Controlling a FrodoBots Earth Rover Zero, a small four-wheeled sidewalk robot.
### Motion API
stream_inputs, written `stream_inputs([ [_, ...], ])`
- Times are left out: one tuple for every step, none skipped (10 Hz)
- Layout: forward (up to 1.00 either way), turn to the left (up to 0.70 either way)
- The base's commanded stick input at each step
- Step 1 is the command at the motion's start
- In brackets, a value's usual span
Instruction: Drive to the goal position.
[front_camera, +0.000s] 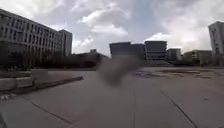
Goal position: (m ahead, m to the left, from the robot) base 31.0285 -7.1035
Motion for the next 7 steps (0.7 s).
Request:
stream_inputs([
  [0.7,0.0],
  [0.7,0.0],
  [0.7,0.0],
  [0.7,0.0],
  [0.7,0.0],
  [0.7,0.0],
  [0.7,0.0],
])
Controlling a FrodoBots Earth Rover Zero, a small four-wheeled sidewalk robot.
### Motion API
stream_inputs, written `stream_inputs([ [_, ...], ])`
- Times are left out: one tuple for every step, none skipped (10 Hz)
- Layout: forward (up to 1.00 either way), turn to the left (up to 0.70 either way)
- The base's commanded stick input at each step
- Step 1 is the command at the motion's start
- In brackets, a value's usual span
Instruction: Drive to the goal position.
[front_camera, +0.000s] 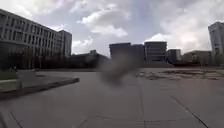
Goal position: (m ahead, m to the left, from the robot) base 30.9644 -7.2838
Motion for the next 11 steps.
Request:
stream_inputs([
  [0.7,0.0],
  [0.7,0.0],
  [0.7,0.0],
  [0.7,0.0],
  [0.7,0.0],
  [0.7,0.0],
  [0.7,0.0],
  [0.7,0.0],
  [0.7,0.0],
  [0.7,0.0],
  [0.7,0.0],
])
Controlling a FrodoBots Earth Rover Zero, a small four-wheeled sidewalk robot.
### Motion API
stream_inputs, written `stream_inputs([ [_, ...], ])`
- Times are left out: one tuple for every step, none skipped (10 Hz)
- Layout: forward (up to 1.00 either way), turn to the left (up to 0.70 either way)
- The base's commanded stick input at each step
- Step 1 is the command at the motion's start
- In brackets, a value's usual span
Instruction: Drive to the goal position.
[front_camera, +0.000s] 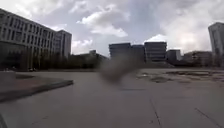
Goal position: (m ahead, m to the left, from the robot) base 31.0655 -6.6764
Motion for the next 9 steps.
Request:
stream_inputs([
  [0.7,0.0],
  [0.7,0.0],
  [0.7,0.0],
  [0.7,0.0],
  [0.7,0.0],
  [0.7,0.0],
  [0.7,0.0],
  [0.7,0.0],
  [0.7,0.0],
])
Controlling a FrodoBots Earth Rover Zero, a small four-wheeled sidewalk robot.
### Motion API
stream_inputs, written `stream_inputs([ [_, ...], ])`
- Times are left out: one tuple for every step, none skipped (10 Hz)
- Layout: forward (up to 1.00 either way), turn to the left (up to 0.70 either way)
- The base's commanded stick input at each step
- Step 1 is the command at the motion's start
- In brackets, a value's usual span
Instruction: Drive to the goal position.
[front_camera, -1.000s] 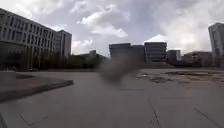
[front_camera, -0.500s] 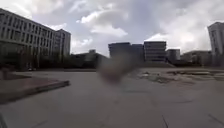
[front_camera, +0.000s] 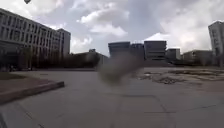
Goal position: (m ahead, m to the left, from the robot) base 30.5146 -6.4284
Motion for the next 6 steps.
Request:
stream_inputs([
  [0.7,0.0],
  [0.7,0.0],
  [0.7,0.0],
  [0.7,0.0],
  [0.7,0.0],
  [0.7,0.0],
])
